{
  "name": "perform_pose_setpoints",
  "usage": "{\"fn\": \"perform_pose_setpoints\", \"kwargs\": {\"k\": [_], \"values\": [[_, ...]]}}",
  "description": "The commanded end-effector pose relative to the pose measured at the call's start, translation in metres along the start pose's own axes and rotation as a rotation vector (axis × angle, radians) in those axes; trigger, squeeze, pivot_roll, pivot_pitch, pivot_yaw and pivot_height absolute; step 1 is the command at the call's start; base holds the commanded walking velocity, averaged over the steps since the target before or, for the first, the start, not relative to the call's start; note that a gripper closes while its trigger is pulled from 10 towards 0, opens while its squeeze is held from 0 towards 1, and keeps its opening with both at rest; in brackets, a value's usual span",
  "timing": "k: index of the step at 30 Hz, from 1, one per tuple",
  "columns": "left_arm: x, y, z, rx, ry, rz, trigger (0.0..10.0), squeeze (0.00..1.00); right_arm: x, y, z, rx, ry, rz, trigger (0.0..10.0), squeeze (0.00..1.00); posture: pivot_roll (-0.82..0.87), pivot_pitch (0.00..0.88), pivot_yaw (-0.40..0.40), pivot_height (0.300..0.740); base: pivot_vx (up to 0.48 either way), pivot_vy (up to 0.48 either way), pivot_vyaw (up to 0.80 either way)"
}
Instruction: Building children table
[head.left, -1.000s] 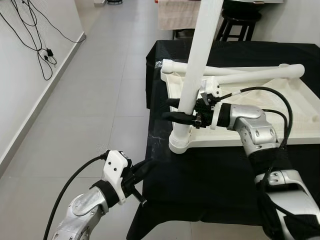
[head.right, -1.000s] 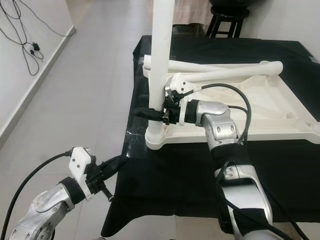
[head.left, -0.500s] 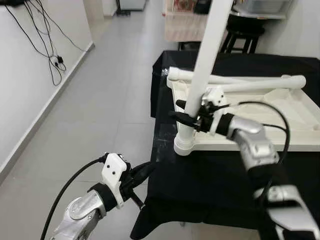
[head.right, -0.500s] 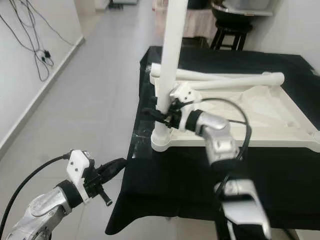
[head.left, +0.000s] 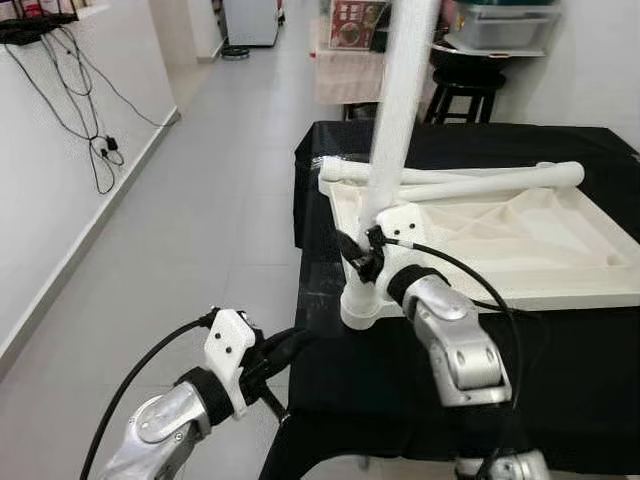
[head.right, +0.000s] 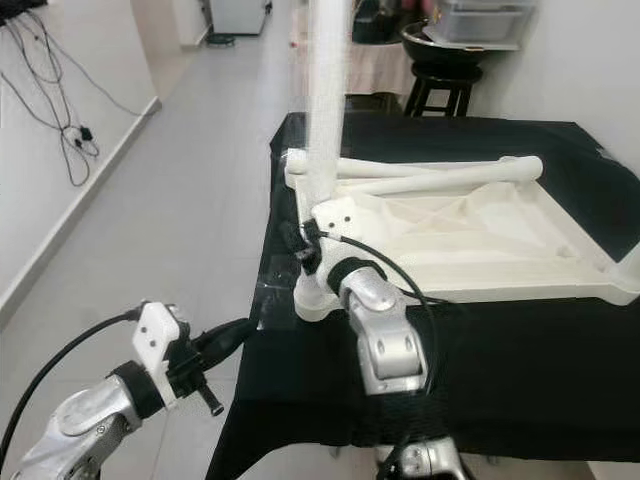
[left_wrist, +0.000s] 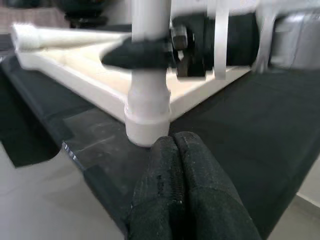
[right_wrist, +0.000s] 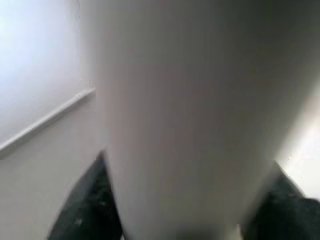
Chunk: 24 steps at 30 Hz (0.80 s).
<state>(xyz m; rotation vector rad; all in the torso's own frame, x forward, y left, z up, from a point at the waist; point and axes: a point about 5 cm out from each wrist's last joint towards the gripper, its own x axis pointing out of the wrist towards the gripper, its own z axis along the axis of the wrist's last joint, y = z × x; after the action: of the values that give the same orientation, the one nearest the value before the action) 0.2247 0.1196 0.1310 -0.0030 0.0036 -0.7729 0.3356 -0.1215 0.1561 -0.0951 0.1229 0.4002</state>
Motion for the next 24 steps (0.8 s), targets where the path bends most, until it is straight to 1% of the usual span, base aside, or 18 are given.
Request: {"fn": "perform_pose_setpoints", "kwargs": {"k": [1,2,3,4,5,6,7,8,9,10,13,14,16,17,19,20,21,24], "values": [[-0.001,0.001,-0.004,-0.01,0.014,0.01,10.0,0.0,0.004,-0.009,0.009,0.033,-0.052,0.004,10.0,1.0,0.05,0.086,-0.017,0.74,0.0,0.0,0.0],[-0.001,0.001,-0.003,-0.01,0.013,0.009,10.0,0.0,0.005,-0.009,0.019,0.03,-0.108,0.058,10.0,1.0,0.06,0.087,-0.016,0.74,0.0,0.0,0.0],[-0.001,0.001,-0.003,-0.01,0.013,0.009,10.0,0.0,0.005,-0.009,0.019,0.03,-0.108,0.058,10.0,1.0,0.06,0.087,-0.016,0.74,0.0,0.0,0.0],[0.0,0.0,-0.003,-0.011,0.013,0.008,10.0,0.0,0.005,-0.01,0.03,0.024,-0.159,0.152,10.0,0.0,0.06,0.089,-0.018,0.74,0.0,0.0,0.0],[0.0,0.0,-0.003,-0.012,0.012,0.007,10.0,0.0,0.003,-0.011,0.037,0.008,-0.186,0.227,10.0,0.0,0.06,0.089,-0.019,0.74,0.0,0.0,0.0],[0.0,0.0,-0.003,-0.012,0.012,0.007,10.0,0.0,0.003,-0.011,0.037,0.008,-0.186,0.227,10.0,0.0,0.06,0.089,-0.019,0.74,0.0,0.0,0.0],[0.0,-0.001,-0.003,-0.012,0.011,0.007,10.0,0.0,0.001,-0.012,0.042,-0.025,-0.208,0.296,10.0,0.0,0.06,0.091,-0.021,0.74,0.0,0.0,0.0],[0.0,-0.001,-0.003,-0.012,0.011,0.007,10.0,0.0,0.001,-0.012,0.042,-0.025,-0.208,0.296,10.0,0.0,0.06,0.091,-0.021,0.74,0.0,0.0,0.0],[0.001,-0.001,-0.003,-0.014,0.01,0.006,10.0,0.0,0.002,-0.016,0.042,-0.082,-0.195,0.35,10.0,0.0,0.07,0.092,-0.026,0.74,0.0,0.0,0.0],[0.001,-0.001,-0.003,-0.014,0.01,0.006,10.0,0.0,0.002,-0.016,0.042,-0.082,-0.195,0.35,10.0,0.0,0.07,0.092,-0.026,0.74,0.0,0.0,0.0],[0.002,-0.003,-0.002,-0.015,0.004,0.011,10.0,0.0,0.005,-0.021,0.028,-0.189,-0.102,0.566,10.0,0.0,0.08,0.095,-0.037,0.74,0.0,0.0,0.0],[0.002,-0.003,-0.002,-0.015,0.004,0.011,10.0,0.0,0.005,-0.021,0.028,-0.189,-0.102,0.566,10.0,0.0,0.08,0.095,-0.037,0.74,0.0,0.0,0.0],[0.002,-0.004,-0.002,-0.015,0.002,0.014,10.0,0.0,0.008,-0.025,0.023,-0.203,-0.06,0.615,10.0,0.0,0.08,0.097,-0.04,0.74,0.0,0.0,0.0],[0.002,-0.004,-0.002,-0.015,0.001,0.015,10.0,0.0,0.012,-0.028,0.025,-0.188,-0.057,0.613,7.6,0.0,0.08,0.099,-0.04,0.74,0.0,0.0,0.0],[0.002,-0.004,-0.002,-0.016,0.001,0.016,10.0,0.0,0.015,-0.029,0.027,-0.176,-0.058,0.609,7.6,0.0,0.08,0.099,-0.04,0.74,0.0,0.0,0.0],[0.002,-0.005,-0.002,-0.017,0.0,0.016,10.0,0.0,0.018,-0.031,0.029,-0.16,-0.062,0.597,0.8,0.0,0.08,0.1,-0.039,0.74,0.0,0.0,0.0],[0.002,-0.005,-0.002,-0.017,0.0,0.015,10.0,0.0,0.021,-0.034,0.03,-0.157,-0.058,0.587,0.0,0.0,0.08,0.102,-0.039,0.74,0.0,0.0,0.0],[0.002,-0.006,-0.001,-0.018,0.0,0.013,10.0,0.0,0.023,-0.036,0.031,-0.155,-0.053,0.576,0.0,0.0,0.08,0.104,-0.037,0.74,0.0,0.0,0.0]]}}
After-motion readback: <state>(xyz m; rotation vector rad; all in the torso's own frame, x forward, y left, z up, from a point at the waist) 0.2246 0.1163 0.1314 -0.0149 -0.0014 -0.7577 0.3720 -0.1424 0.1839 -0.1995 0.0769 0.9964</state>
